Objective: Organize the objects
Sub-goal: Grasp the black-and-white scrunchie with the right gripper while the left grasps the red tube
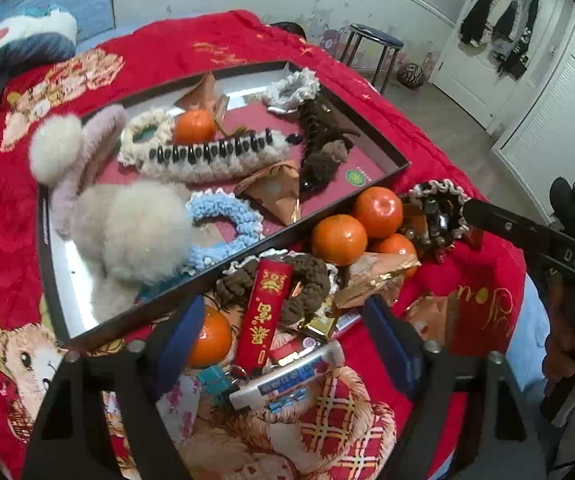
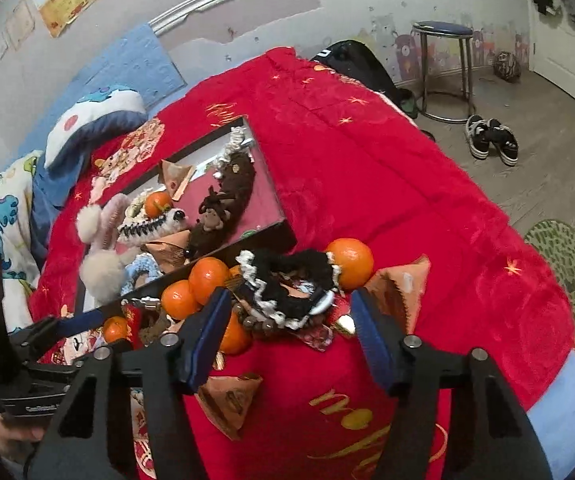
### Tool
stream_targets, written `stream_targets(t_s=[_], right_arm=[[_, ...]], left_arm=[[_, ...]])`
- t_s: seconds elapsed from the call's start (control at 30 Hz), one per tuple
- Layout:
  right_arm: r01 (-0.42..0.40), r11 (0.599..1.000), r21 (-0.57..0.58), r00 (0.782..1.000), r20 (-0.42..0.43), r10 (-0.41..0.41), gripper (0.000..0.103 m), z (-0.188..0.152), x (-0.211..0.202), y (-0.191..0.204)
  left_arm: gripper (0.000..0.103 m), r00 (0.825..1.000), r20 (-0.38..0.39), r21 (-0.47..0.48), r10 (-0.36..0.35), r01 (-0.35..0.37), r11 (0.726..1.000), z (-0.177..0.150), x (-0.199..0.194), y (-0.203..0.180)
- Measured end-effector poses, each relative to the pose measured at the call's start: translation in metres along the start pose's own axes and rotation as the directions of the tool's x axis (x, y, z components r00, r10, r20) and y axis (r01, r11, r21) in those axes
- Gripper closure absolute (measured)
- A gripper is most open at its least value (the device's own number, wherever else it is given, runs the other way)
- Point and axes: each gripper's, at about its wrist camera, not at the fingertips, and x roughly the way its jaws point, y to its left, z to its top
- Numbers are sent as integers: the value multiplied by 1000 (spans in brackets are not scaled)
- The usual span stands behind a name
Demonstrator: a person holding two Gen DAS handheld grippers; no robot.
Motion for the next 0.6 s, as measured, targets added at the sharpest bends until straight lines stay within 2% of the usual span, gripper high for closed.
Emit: stream_targets(t_s=[0.1,0.23,0.3,0.43,0.53,0.6], right_arm=[[-21,1000,-3,1000,-1,21,45,-1,4,3],[-33,999,-19,999,-18,33,61,-1,13,9],[-29,999,-25,999,-17,28,64,-1,15,11],[-16,1000,-15,1000,-24,15,74,0,19,10],[-10,1000,2,1000,-27,10,78,0,20,7],[-11,1000,11,1000,-27,11,79,1,19,5]], left_arm=[[27,1000,0,4,11,-11,1000,2,5,1],[28,1000,-10,4,-2,2,1000,2,7,0],[31,1000,-12,9,1,-1,1000,-2,5,-2],[32,999,-16,-9,-40,40,999,-5,2,-1],[42,998,-54,-11,-45,44,999,-7,8,-2],[44,996,-72,-17,-58,57,998,-10,10,-2]])
